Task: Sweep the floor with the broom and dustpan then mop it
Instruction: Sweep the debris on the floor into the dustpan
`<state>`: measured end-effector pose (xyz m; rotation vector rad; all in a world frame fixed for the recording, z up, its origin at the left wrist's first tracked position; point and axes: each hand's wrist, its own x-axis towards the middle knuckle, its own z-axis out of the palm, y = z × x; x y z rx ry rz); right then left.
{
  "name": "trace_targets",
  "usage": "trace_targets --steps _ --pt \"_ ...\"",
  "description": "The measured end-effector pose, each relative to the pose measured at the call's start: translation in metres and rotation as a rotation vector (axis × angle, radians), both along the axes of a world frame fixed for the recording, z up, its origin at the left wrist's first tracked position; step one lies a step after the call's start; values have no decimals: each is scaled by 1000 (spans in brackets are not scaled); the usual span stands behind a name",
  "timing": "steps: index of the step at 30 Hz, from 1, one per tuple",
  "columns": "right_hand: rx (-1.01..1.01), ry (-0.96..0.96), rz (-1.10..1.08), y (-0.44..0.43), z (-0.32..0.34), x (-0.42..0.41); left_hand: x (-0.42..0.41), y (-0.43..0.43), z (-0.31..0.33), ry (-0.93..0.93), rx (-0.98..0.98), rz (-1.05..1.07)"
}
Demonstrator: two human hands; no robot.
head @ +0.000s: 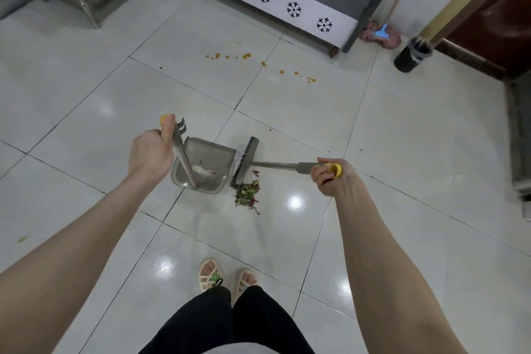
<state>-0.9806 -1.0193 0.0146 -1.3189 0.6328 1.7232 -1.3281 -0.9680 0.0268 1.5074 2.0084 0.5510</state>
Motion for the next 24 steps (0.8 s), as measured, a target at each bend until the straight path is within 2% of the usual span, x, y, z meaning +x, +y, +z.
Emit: trace_targets --steps 7,14,20,24 --pt "68 -108 66 13 -2 24 25 31 3 2 -4 -24" --pt "79 -392 318 79 -19 40 65 55 1 -6 4 6" --pt "39 -670 599 144 -46 76 111 72 -11 27 -13 129" --pt "60 -768 787 180 -60 101 137 76 -22 94 -13 174"
